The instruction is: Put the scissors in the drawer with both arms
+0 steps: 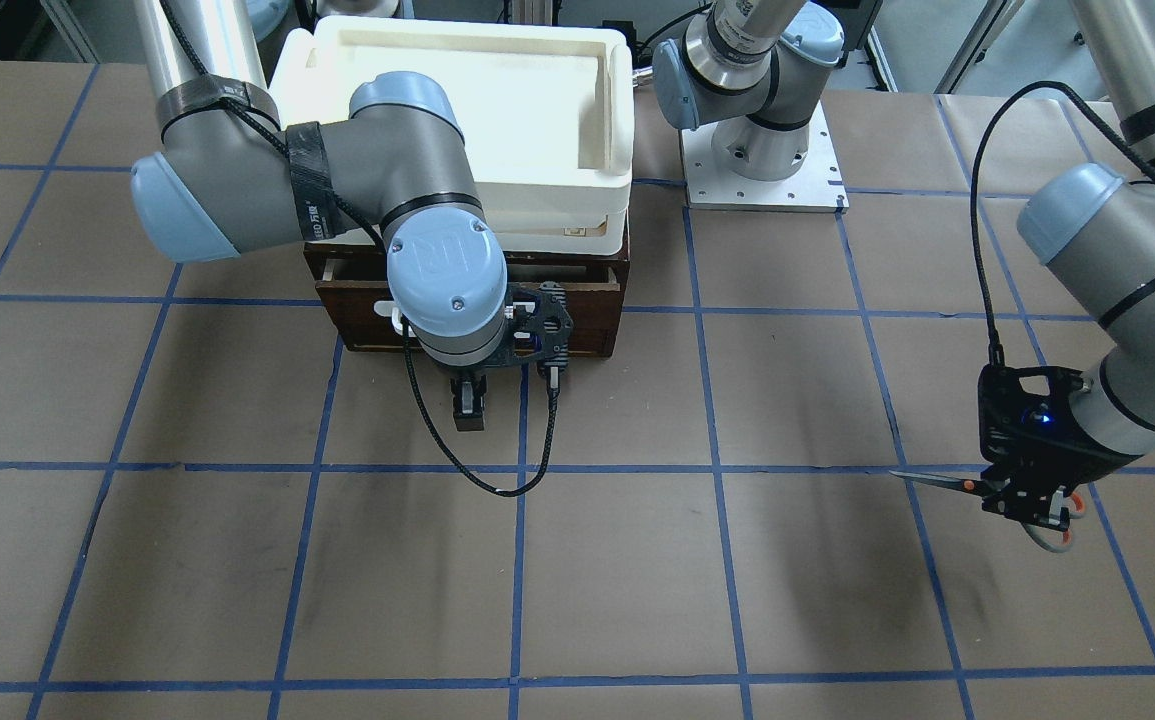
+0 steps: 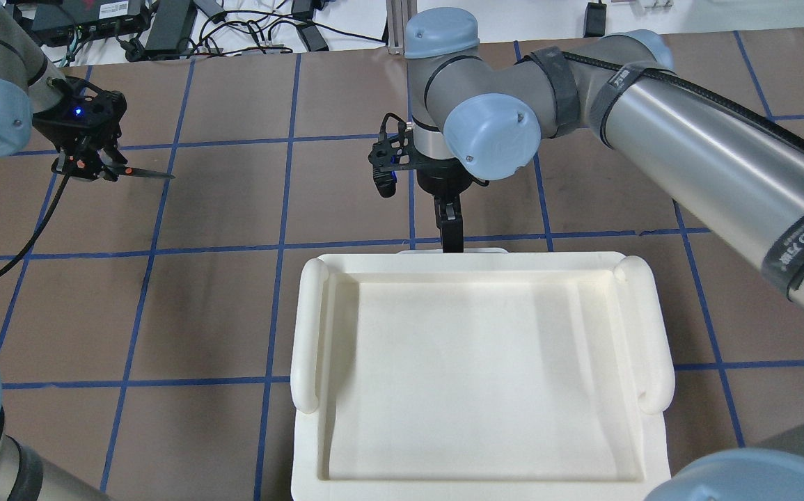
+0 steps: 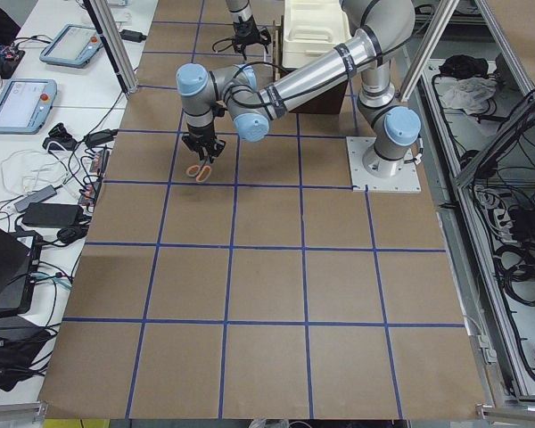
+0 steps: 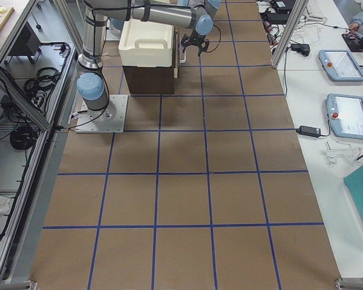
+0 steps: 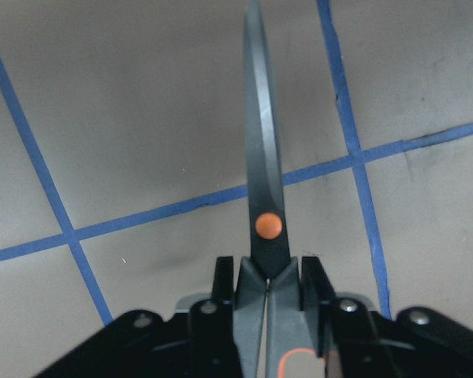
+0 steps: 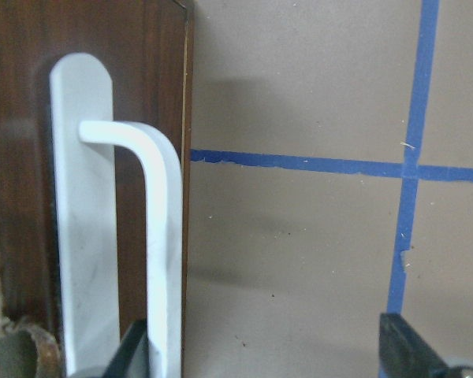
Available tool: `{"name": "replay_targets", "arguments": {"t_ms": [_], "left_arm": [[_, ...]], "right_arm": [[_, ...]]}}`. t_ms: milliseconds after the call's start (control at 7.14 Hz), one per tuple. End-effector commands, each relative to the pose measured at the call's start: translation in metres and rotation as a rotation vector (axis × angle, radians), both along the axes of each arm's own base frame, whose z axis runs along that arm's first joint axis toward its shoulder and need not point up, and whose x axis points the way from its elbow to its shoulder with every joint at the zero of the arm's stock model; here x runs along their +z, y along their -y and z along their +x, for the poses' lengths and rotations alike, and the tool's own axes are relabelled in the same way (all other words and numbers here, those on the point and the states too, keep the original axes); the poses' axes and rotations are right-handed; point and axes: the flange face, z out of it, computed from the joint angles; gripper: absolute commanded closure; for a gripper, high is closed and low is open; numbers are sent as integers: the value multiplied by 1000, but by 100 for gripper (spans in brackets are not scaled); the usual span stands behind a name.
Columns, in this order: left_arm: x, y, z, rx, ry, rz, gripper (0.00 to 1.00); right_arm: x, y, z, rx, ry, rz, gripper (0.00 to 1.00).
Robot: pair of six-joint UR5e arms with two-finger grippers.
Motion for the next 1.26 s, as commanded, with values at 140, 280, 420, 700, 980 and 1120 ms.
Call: {"name": "replay_targets", "arguments": {"t_ms": [140, 280, 420, 700, 980, 1120], "left_arm": [[-1, 0, 0, -5, 8, 5, 100], [-1, 0, 0, -7, 8, 5, 100], [-1, 0, 0, -8, 7, 4, 100], [-2, 0, 0, -10, 8, 6, 100], [-3, 1, 0, -10, 7, 8, 100], [-3, 0, 1, -8, 7, 8, 100]], "right_arm": [[2, 6, -1, 4, 10, -31, 0], [-1, 9, 0, 3, 13, -43, 0], [-1, 11, 0, 0, 15, -49, 0], [7, 26, -1, -8, 25, -81, 0], [0, 39, 2, -8, 24, -82, 0], [0, 46, -1, -10, 27, -88, 0]]}}
